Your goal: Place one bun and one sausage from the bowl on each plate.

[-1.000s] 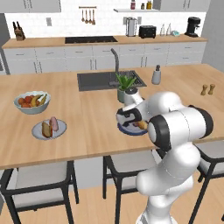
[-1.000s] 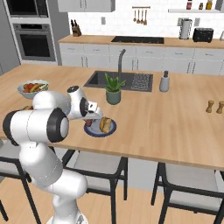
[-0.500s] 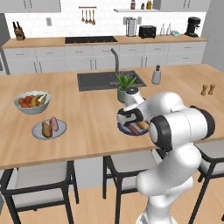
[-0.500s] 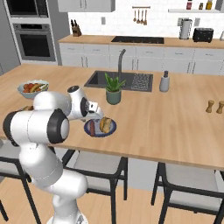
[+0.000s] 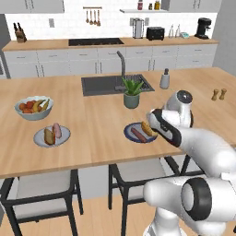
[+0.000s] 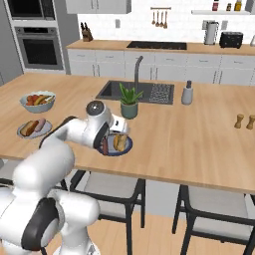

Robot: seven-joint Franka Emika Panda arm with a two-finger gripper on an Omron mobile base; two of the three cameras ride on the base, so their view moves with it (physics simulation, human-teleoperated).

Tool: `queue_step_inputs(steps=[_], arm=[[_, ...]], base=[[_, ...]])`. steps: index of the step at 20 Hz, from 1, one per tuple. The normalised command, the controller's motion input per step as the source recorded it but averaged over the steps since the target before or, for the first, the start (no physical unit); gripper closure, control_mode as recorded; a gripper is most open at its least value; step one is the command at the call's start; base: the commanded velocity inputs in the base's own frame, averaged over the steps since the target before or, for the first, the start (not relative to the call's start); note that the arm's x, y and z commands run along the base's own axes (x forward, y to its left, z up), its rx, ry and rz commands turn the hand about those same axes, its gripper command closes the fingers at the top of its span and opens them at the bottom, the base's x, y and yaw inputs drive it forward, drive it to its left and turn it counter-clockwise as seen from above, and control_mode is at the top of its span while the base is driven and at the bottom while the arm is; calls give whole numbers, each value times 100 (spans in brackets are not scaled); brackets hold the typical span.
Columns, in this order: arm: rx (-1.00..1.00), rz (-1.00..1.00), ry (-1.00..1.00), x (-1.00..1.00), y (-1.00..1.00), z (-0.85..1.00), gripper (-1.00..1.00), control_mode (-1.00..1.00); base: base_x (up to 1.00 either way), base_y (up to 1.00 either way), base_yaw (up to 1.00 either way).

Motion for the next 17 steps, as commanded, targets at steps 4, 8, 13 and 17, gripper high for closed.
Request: queue_step_inputs(steps=[4, 8, 13, 17], arm=[[10, 7, -44, -95, -48, 85, -100, -100], [12, 9, -49, -100, -58, 93, -100, -100], [10, 1, -54, -82, -21, 100, -100, -100], [5, -2, -33, -31, -8, 40, -100, -100]], base=[[0, 0, 0], [0, 0, 0], [0, 0, 0], [0, 0, 0]])
